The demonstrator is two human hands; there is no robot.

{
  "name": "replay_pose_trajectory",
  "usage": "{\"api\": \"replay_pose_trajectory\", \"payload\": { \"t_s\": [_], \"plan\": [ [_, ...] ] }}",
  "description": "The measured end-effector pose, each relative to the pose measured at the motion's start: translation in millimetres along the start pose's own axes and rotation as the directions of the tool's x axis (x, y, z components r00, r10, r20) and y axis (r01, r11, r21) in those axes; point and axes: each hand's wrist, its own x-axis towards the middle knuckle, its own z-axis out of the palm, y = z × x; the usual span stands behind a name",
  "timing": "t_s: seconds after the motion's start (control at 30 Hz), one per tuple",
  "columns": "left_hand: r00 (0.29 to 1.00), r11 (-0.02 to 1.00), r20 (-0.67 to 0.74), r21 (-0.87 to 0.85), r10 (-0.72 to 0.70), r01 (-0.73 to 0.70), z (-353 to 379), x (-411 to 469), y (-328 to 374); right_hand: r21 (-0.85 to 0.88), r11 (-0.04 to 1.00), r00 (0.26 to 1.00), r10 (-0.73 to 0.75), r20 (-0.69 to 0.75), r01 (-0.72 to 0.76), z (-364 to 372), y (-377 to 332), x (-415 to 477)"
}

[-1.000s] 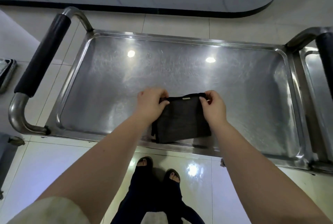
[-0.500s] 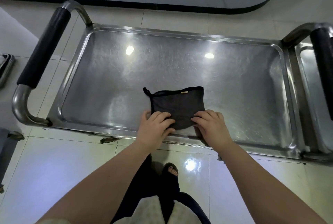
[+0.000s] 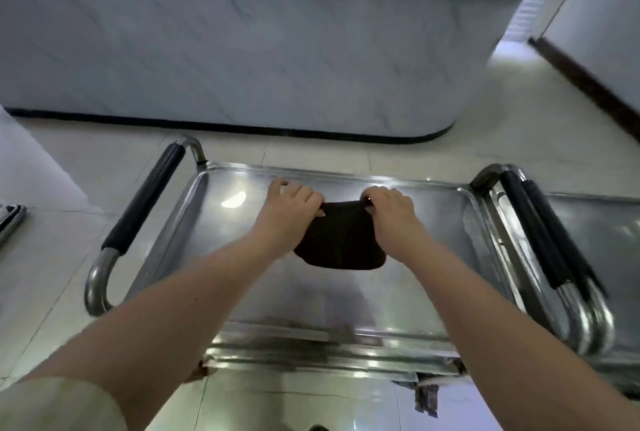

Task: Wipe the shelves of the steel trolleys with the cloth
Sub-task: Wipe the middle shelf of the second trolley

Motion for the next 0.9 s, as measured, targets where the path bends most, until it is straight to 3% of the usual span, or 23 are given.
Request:
{"api": "replay_pose_trajectory", "payload": {
  "t_s": [0.2,0.37,0.57,0.67,0.8,0.9],
  "plan": [
    [0.959,0.989,-0.248,0.088,0.136,-0.117,-76,43,-50,-0.163,0.986,0.977,-0.072,-0.201,0.040,-88,-61,13],
    [0.918,0.986,-0.369,0.125,0.146,-0.106,-121,69,-81,-0.266,0.964,0.935,-0.075,-0.347,-0.022,-136,-102,24],
    [0.918,0.967,-0.359,0.243,0.168,-0.082,-150,59,-83,-0.132,0.991,0.928,-0.048,-0.369,-0.001,-145,-130,11],
    [0.924,0.970,-0.357,0.237,0.138,-0.053,-156,37,-69,-0.158,0.987,0.933,-0.089,-0.350,0.035,-142,-133,-7],
    [0.946,0.961,-0.308,0.278,0.103,-0.015,-158,10,-39,-0.319,0.941,0.935,-0.212,-0.286,0.116,-144,-123,-36],
    [0.957,0.978,-0.285,0.209,0.059,0.002,-149,-16,0,-0.330,0.932,0.925,-0.250,-0.284,0.151,-135,-105,-72]
  ]
}}
